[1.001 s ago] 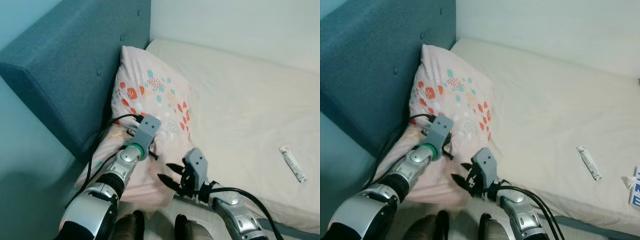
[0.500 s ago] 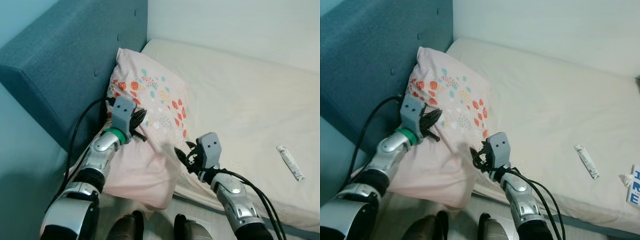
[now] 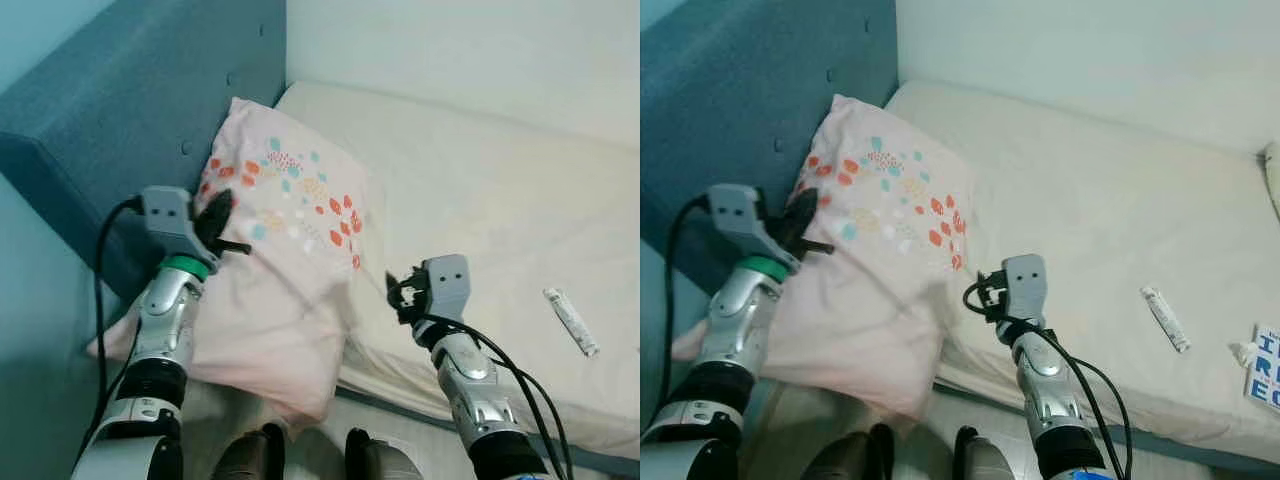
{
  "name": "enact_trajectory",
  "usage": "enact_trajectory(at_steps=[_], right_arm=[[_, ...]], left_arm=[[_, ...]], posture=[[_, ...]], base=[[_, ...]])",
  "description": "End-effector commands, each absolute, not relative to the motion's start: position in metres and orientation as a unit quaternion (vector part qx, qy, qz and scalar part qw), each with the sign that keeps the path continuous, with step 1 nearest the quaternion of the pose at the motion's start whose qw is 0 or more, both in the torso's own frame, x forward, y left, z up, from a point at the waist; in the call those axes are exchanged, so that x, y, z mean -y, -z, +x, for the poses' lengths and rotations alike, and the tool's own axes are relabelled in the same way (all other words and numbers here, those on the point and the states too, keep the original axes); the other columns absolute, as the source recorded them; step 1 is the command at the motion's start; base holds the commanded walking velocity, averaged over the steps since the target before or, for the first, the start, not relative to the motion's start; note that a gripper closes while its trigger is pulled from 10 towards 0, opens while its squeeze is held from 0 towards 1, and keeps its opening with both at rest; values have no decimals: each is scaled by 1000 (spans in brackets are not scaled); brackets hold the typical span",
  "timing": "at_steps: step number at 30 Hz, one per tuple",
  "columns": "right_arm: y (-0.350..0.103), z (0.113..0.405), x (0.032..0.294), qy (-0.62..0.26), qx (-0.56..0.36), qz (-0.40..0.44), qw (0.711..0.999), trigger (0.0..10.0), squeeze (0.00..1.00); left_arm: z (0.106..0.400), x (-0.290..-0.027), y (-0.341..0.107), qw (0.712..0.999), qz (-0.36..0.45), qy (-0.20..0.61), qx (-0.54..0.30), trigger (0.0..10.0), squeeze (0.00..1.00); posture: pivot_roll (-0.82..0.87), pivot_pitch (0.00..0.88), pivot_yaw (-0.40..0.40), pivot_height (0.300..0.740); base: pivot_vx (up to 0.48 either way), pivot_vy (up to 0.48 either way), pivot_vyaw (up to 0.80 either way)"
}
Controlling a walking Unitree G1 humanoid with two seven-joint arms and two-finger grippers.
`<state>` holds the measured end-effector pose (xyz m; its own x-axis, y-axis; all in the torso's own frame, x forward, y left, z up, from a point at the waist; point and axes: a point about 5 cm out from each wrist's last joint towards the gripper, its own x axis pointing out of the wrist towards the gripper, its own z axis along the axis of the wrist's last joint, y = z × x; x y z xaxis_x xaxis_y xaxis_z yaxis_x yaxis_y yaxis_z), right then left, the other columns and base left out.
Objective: Clean up the room
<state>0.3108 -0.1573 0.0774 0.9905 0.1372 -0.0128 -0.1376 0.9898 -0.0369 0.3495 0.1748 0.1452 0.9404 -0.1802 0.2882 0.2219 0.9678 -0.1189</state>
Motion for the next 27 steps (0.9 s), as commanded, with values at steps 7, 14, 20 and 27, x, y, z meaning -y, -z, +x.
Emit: enact_trajectory(at_steps=[7, 14, 20, 27], right_arm=[[-78, 312, 170, -17, 13, -38, 999, 10000, 0], [-76, 313, 170, -13, 13, -21, 1000, 10000, 0], [-71, 313, 166, -20, 7, -14, 1000, 10000, 0], [-70, 315, 163, -25, 4, -4, 1000, 10000, 0]], left_arm=[[329, -157, -127, 981, -29, 157, 110, 10000, 0], [323, -165, -122, 984, -25, 142, 100, 10000, 0], [322, -179, -114, 993, -2, 98, 70, 10000, 0], [322, -174, -107, 996, 23, 83, 29, 10000, 0]], posture=[[18, 105, -8, 740], [23, 96, -7, 740], [39, 87, -17, 720], [48, 127, -5, 696]], base=[[0, 0, 0], [0, 0, 0], [0, 0, 0], [0, 0, 0]])
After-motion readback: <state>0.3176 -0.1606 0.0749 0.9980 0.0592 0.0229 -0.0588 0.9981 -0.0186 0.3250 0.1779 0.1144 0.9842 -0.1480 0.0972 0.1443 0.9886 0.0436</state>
